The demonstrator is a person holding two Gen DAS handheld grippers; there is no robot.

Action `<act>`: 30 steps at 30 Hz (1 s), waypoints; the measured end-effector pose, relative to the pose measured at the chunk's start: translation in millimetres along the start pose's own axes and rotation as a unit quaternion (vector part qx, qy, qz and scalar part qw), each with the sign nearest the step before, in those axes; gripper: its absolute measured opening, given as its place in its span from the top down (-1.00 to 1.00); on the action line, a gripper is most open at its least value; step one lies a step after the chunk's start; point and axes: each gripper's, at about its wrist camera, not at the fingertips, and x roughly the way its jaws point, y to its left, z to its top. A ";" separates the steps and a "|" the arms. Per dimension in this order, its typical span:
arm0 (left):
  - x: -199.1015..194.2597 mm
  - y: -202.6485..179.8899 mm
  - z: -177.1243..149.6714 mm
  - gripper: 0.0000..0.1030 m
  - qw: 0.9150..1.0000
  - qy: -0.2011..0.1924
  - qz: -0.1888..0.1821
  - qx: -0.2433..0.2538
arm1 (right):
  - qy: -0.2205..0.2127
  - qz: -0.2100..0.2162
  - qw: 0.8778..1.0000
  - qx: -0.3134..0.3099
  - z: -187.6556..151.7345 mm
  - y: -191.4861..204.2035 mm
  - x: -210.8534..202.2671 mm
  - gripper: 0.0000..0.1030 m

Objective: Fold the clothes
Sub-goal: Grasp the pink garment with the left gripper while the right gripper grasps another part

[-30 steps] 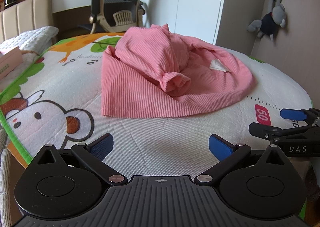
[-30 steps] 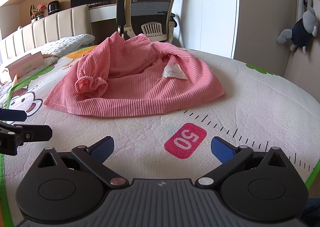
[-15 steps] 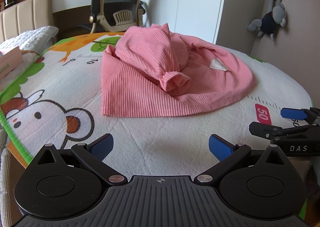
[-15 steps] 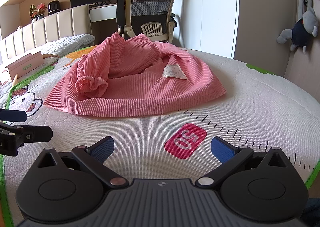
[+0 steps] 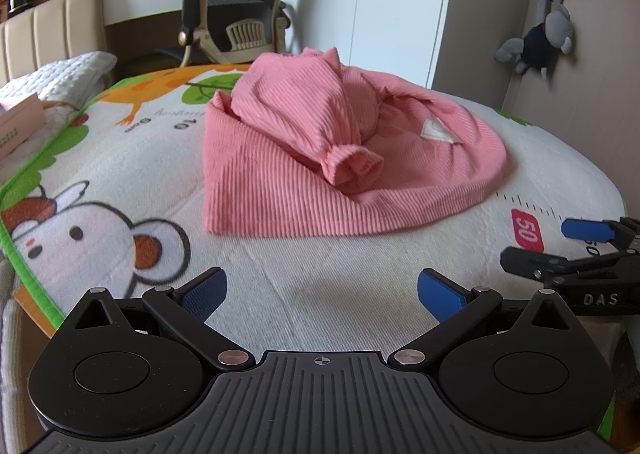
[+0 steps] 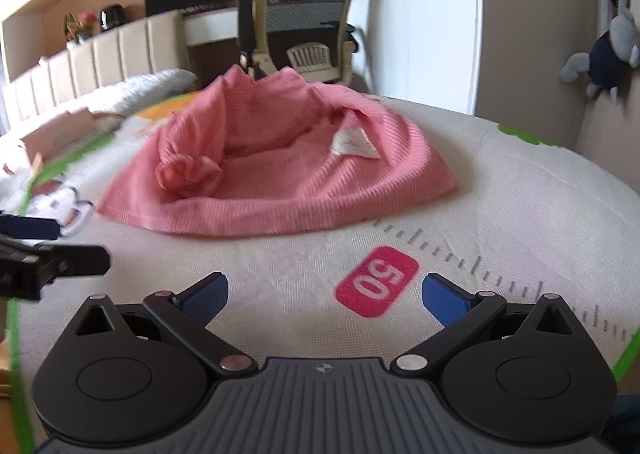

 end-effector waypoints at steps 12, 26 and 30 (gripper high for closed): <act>77.1 58.7 126.8 -1.00 0.998 -0.026 -0.054 -0.022 | 0.068 0.136 0.976 0.155 20.6 -52.7 32.0 -1.00; 153.5 120.9 154.4 -1.00 0.985 -0.019 -0.151 -0.079 | -0.001 0.020 0.996 -0.091 176.1 -19.0 142.5 -0.42; 174.3 134.3 158.4 -1.00 0.985 -0.028 -0.130 -0.110 | -0.003 0.009 0.999 -0.053 202.7 -15.6 223.2 -0.33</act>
